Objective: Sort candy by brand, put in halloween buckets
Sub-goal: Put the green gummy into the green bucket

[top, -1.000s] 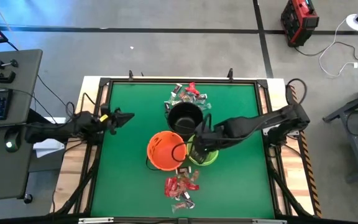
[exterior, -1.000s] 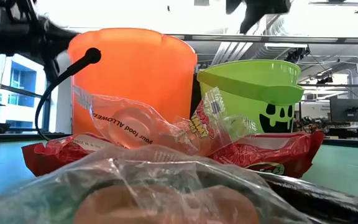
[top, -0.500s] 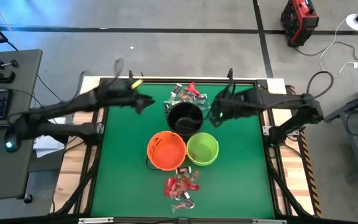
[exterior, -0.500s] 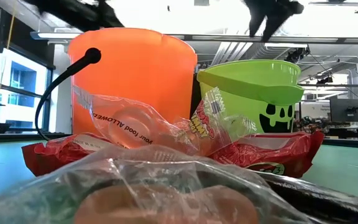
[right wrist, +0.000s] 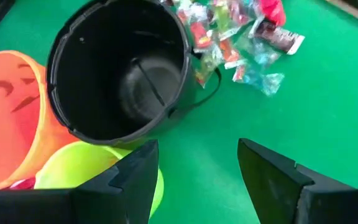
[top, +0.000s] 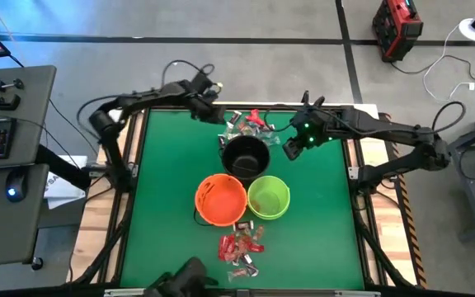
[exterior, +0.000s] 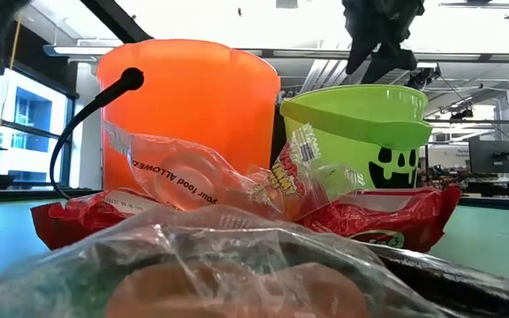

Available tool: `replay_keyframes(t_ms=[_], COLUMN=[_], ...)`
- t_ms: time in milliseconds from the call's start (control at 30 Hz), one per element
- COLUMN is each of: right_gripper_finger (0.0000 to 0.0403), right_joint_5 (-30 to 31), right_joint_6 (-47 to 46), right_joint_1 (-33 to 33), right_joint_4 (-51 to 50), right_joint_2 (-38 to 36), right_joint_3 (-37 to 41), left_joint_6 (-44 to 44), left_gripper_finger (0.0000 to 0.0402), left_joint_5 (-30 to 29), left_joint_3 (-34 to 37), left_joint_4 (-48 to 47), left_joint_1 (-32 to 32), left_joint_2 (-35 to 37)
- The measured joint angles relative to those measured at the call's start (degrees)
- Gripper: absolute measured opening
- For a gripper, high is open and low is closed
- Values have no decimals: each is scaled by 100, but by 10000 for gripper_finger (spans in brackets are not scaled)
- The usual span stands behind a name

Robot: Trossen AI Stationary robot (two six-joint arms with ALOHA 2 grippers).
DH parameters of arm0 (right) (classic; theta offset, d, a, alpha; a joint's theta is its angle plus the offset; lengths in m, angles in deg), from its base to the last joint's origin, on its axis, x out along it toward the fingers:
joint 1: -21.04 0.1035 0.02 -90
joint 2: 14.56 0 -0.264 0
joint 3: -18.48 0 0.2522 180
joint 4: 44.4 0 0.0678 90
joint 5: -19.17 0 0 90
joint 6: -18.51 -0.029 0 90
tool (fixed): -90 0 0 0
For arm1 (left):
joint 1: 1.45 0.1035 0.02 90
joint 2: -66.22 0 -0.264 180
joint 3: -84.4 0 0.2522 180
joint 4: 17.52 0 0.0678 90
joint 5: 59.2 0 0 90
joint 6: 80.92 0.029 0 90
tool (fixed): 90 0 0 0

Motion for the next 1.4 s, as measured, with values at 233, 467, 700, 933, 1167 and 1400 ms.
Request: replay_keyframes(t_ms=[233, 467, 700, 933, 1167, 1400], right_gripper_finger=[213, 213, 213, 213, 213, 213], right_joint_5=[-69, 152, 347, 497, 506, 505], right_joint_6=[-360, -1261, -1760, -2334, -2488, -2262], right_joint_1=[-18, -18, -18, -18, -18, -18], right_joint_4=[138, 547, 784, 809, 962, 977], right_joint_2=[-7, -7, -7, -7, -7, -4], right_joint_3=[74, 74, 74, 74, 74, 74], left_joint_6=[39, 483, 928, 1077, 1138, 1080], left_gripper_finger=[192, 184, 184, 183, 183, 183], left_joint_5=[-18, -629, -565, -534, -941, -1125], left_joint_3=[-274, -301, -301, -301, -301, -297], left_joint_4=[56, 197, 223, 418, 436, 605], left_joint_1=[-48, -42, -101, -211, -281, -512], left_joint_2=[-800, -1038, -1040, -1040, -1040, -1040])
